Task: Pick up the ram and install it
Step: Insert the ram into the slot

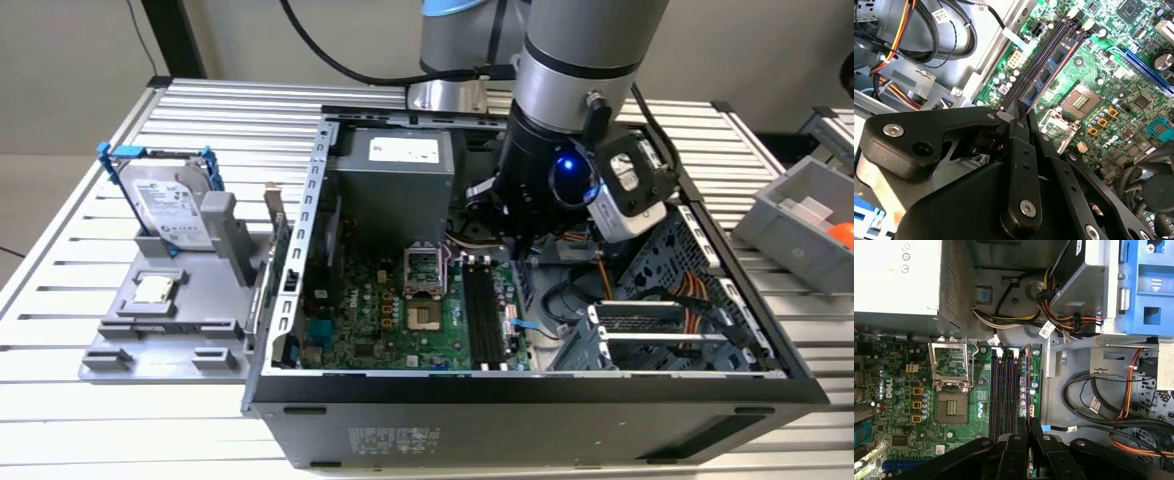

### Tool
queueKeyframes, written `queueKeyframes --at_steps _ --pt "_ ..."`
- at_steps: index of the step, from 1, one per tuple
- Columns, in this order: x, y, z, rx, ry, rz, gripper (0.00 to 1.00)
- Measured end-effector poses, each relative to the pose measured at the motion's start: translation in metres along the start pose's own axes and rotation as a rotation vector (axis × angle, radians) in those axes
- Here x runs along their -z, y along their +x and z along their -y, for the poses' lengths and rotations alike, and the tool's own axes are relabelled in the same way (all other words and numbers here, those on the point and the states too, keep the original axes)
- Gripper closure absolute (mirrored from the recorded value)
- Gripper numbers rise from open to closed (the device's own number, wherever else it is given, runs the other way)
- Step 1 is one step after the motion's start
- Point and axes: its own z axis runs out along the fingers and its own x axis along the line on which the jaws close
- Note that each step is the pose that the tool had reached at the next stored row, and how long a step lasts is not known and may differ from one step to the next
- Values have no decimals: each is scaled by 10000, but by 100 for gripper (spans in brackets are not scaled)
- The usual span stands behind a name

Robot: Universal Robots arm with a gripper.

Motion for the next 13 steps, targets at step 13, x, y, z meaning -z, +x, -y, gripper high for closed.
queueKeyframes --at_steps 13 --pt "-114 6 5 -148 46 6 100"
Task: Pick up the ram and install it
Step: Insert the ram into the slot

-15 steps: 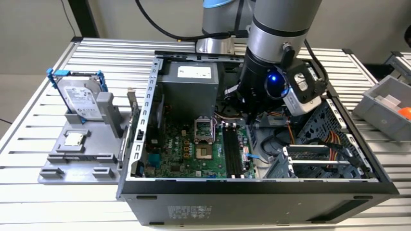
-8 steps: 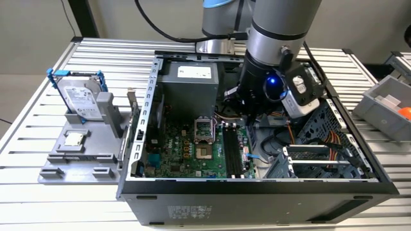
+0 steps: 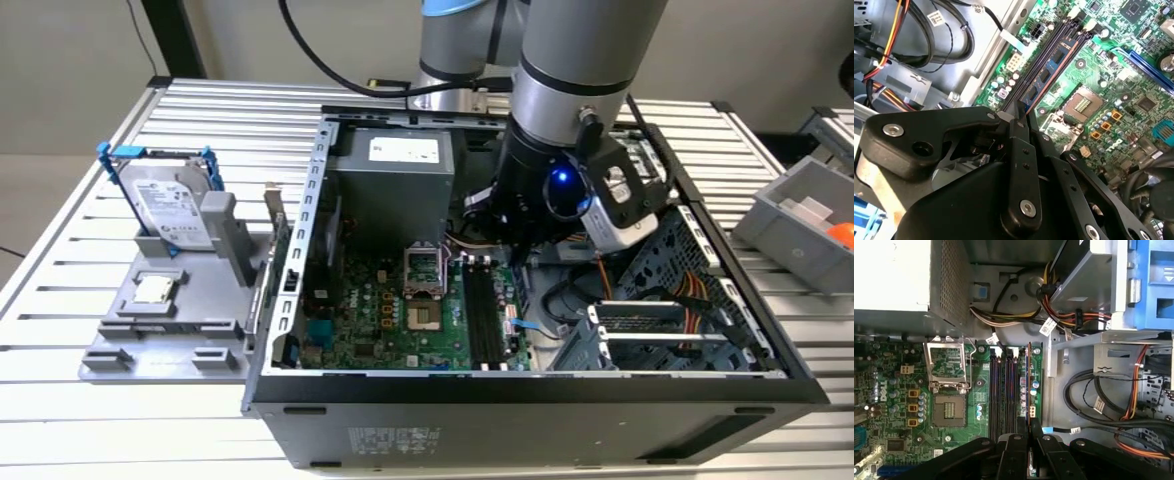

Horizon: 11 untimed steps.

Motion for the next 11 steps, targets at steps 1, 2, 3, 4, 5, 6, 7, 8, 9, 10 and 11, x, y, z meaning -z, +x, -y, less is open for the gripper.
queueKeyframes --at_steps 1,2,3,4,5,6,7,8,9,10,11 --pt "-12 2 0 -1 1 1 100" --pt "-21 2 0 0 10 1 100" --pt "-29 3 0 1 17 0 100" --pt "-39 4 0 1 26 1 100" --pt "-52 6 1 1 35 0 100" --pt "-69 9 1 2 38 1 100" --pt "-85 13 2 1 38 9 100" --pt "-98 15 2 3 40 22 100" --pt "-112 17 3 3 40 34 100" --pt "-131 22 4 3 39 49 100" --pt "-150 26 4 3 37 54 100"
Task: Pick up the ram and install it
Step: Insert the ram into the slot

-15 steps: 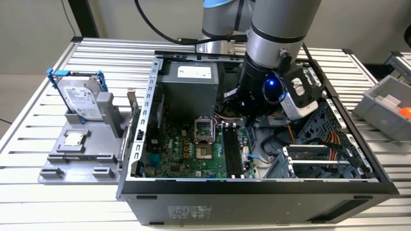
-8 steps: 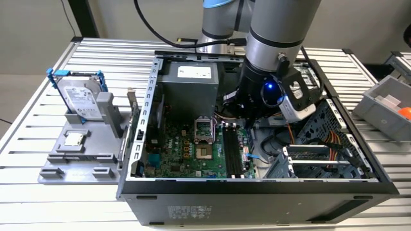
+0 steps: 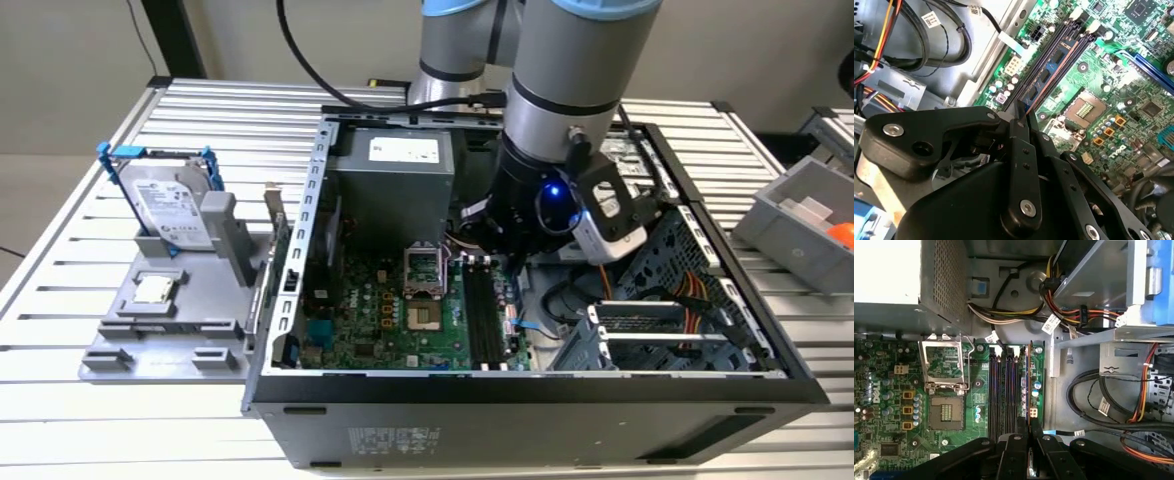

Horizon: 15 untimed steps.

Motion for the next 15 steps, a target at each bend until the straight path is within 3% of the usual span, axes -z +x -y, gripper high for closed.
queueKeyframes --at_steps 5,15 --pt "-85 6 3 1 2 10 100" --pt "-103 6 3 1 1 14 100"
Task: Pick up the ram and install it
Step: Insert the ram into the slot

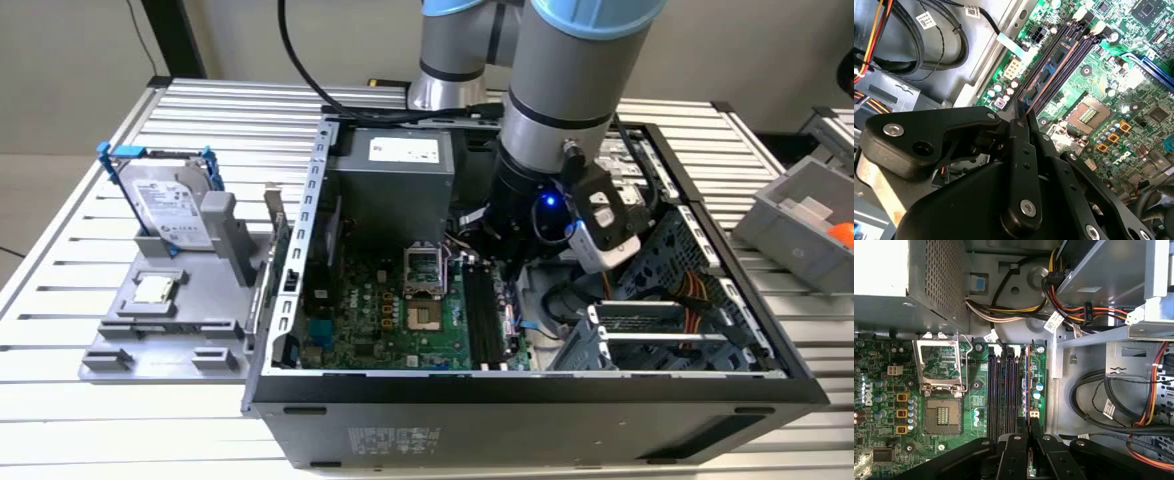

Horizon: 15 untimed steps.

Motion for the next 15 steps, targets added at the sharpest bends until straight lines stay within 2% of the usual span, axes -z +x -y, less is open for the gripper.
queueKeyframes --at_steps 11,15 --pt "-114 7 9 1 23 -9 100" --pt "-171 10 12 4 60 -9 100"
